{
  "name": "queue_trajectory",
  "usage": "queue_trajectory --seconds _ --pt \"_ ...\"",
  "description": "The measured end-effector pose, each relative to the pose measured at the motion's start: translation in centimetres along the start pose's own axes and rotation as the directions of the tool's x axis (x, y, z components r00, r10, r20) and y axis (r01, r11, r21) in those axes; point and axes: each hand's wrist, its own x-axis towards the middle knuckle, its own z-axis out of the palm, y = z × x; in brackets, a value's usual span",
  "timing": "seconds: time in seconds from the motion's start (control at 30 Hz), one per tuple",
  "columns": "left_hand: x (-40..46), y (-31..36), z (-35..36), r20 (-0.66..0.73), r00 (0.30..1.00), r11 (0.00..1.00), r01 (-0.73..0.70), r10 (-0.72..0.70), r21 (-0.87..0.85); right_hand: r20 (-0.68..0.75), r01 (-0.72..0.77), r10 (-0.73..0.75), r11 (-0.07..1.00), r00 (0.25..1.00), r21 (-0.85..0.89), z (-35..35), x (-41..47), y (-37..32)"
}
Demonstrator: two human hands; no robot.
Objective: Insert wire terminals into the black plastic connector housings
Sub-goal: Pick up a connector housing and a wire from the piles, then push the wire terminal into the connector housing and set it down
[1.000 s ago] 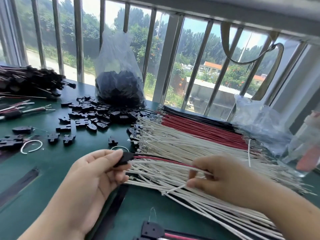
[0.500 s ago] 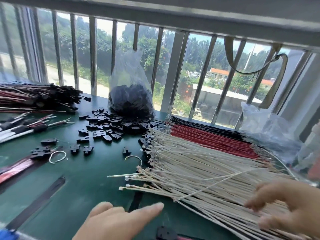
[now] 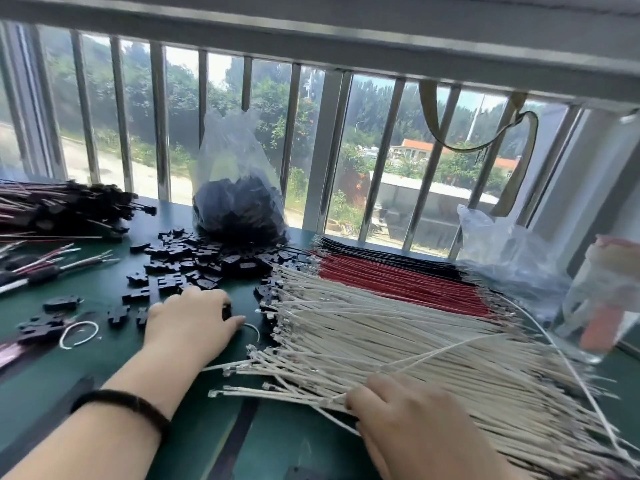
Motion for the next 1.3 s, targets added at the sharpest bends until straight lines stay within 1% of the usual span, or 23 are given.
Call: queue_trajectory --seconds 0.07,0.13,0.2,0.27,0.37,0.43,0.5,0.57,0.6,0.67,0.73,0.77,0.8,0.87,0.9,0.93,1.0,1.03,1.07,1.13,1.2,1.27,1.3 --pt "0.1 -0.1 0.4 -0.040 0.999 0.998 -0.033 0.030 -0.052 0.002 0.030 -0.030 0.999 1.000 0.022 0.0 -0.2 0.0" --pt "0.1 -0.2 0.6 -0.063 0.996 0.993 -0.075 0.070 -0.088 0.056 0.003 -0.005 0.999 0.998 0.038 -0.8 -0.2 -0.2" --pt "0.1 -0.1 0.5 -0.056 0.995 0.991 -0.089 0.084 -0.098 0.066 -0.016 0.015 1.000 0.998 0.009 -0.6 -0.1 -0.2" --pt "-0.2 0.2 0.4 -0.040 0.996 0.988 -0.087 0.082 -0.124 0.075 -0.054 0.055 0.999 0.996 -0.004 -0.2 0.0 -0.5" --pt "-0.8 0.3 0.2 -0.046 0.997 0.982 -0.073 0.066 -0.172 0.096 -0.058 0.060 0.998 0.994 -0.028 0.3 0.1 -1.1" --pt "-1.2 -0.3 0.0 -0.100 0.994 0.953 -0.061 0.032 -0.297 0.094 -0.050 0.052 0.998 0.994 -0.023 -0.4 0.5 -1.4" --pt "-1.9 -1.1 -0.6 -0.219 0.976 0.887 -0.097 -0.006 -0.452 0.151 -0.056 0.054 0.998 0.987 0.011 -0.7 1.1 -1.8" --pt "-3.5 -1.7 -1.7 -0.356 0.934 0.800 -0.194 -0.025 -0.567 0.119 -0.066 0.059 0.996 0.991 0.056 -0.1 1.1 -2.1" --pt "-4.7 -1.9 -2.1 -0.384 0.923 0.750 -0.236 -0.026 -0.618 0.114 -0.053 0.048 0.997 0.992 0.047 0.1 1.2 -2.1" --pt "-7.7 -2.0 -2.5 -0.349 0.937 0.630 -0.278 0.011 -0.725 0.132 -0.050 0.044 0.998 0.990 0.048 0.0 1.3 -2.3" --pt "-11.0 -1.8 -2.2 -0.261 0.963 0.514 -0.254 0.060 -0.819 0.192 0.036 -0.045 0.998 0.980 0.050 -0.7 1.3 -2.3" --pt "-12.4 -1.6 -1.9 -0.233 0.970 0.482 -0.239 0.074 -0.843 0.213 0.068 -0.077 0.996 0.974 0.050 -1.0 1.3 -2.3" --pt "-13.5 -1.3 -1.7 -0.224 0.971 0.472 -0.236 0.083 -0.850 0.217 0.072 -0.085 0.995 0.972 0.070 -1.0 1.2 -2.1" --pt "-15.0 -0.8 -1.4 -0.236 0.966 0.480 -0.258 0.107 -0.839 0.217 -0.025 -0.012 0.985 0.976 0.169 -1.3 1.1 -1.5" --pt "-15.5 -0.7 -1.3 -0.243 0.963 0.490 -0.270 0.120 -0.829 0.255 -0.092 0.026 0.964 0.967 0.251 -1.6 1.0 -1.2" --pt "-15.8 -0.6 -1.1 -0.244 0.961 0.501 -0.275 0.129 -0.820 0.324 -0.141 0.023 0.928 0.946 0.344 -1.7 1.0 -0.9" --pt "-16.0 -0.7 -0.9 -0.223 0.966 0.524 -0.258 0.131 -0.812 0.487 -0.222 -0.061 0.836 0.871 0.502 -2.2 1.1 -0.3" --pt "-16.1 -0.7 -0.9 -0.215 0.967 0.535 -0.254 0.135 -0.806 0.522 -0.256 -0.099 0.785 0.847 0.564 -2.4 1.2 0.0" --pt "-16.0 -0.7 -0.9 -0.214 0.966 0.546 -0.258 0.145 -0.797 0.531 -0.291 -0.114 0.732 0.839 0.617 -2.8 1.2 0.2" --pt "-16.0 -0.5 -1.1 -0.234 0.960 0.553 -0.280 0.154 -0.785 0.509 -0.347 -0.093 0.627 0.855 0.697 -2.9 1.3 0.7" --pt "-15.9 -0.4 -1.1 -0.272 0.949 0.553 -0.313 0.157 -0.773 0.463 -0.344 -0.070 0.574 0.883 0.743 -2.8 1.4 0.6" --pt "-16.1 -0.3 -1.2 -0.287 0.947 0.551 -0.317 0.142 -0.772 0.410 -0.309 -0.038 0.596 0.911 0.741 -2.6 1.5 0.5" --pt "-16.2 -0.3 -1.2 -0.283 0.951 0.531 -0.305 0.124 -0.791 0.352 -0.263 -0.023 0.618 0.936 0.741 -2.2 1.4 0.6"
